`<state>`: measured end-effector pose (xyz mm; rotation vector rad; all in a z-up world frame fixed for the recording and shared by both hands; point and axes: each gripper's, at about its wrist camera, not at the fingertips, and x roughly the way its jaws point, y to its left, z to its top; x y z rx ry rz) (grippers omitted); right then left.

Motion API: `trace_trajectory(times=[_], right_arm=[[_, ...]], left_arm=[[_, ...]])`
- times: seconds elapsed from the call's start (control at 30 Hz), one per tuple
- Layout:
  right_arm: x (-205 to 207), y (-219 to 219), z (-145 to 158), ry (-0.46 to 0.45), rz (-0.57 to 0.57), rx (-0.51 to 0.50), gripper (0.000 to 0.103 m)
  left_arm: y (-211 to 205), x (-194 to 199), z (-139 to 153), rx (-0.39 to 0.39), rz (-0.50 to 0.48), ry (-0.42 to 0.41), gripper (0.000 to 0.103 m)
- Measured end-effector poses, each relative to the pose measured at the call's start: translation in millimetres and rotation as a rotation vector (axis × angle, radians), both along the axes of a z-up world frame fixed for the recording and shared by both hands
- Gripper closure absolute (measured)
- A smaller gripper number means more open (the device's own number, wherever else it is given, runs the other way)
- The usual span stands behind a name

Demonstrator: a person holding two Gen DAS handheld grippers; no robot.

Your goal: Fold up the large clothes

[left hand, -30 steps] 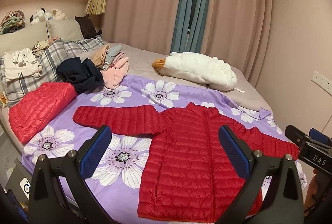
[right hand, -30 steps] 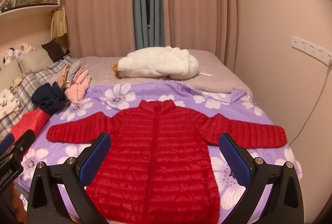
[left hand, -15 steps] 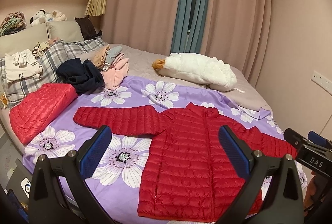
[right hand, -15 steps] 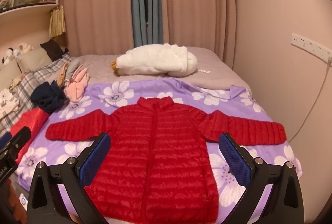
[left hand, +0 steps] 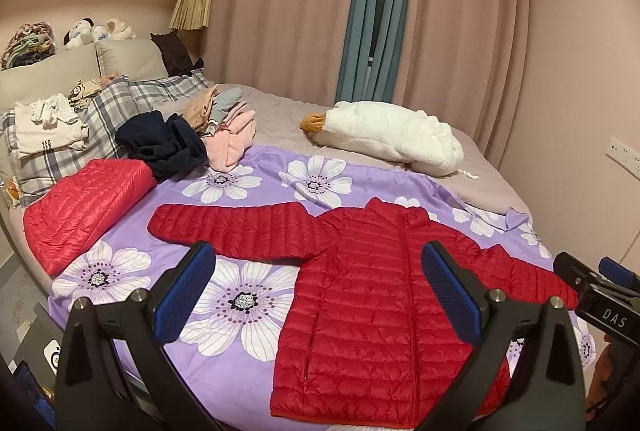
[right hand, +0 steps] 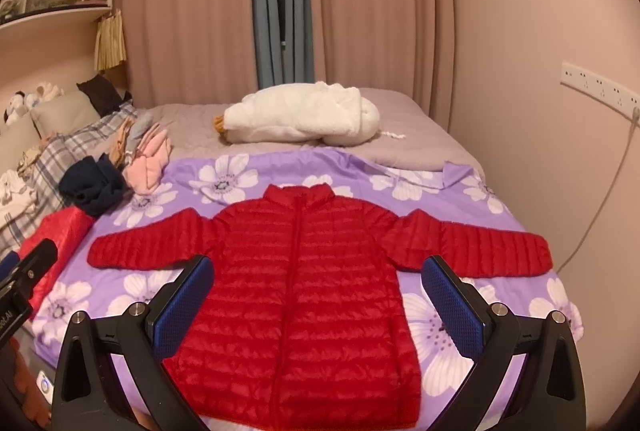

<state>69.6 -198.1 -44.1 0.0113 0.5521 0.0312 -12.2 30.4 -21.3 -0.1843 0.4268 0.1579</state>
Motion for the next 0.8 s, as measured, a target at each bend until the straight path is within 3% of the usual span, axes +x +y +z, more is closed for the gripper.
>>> trace_trajectory(times=[0.8], right_arm=[[2.4,0.7,-2.0,-0.002,-0.001,-0.019,0.0]], left_arm=[[9.5,0.1,-6.7,-0.005,0.008,0.013,0.0]])
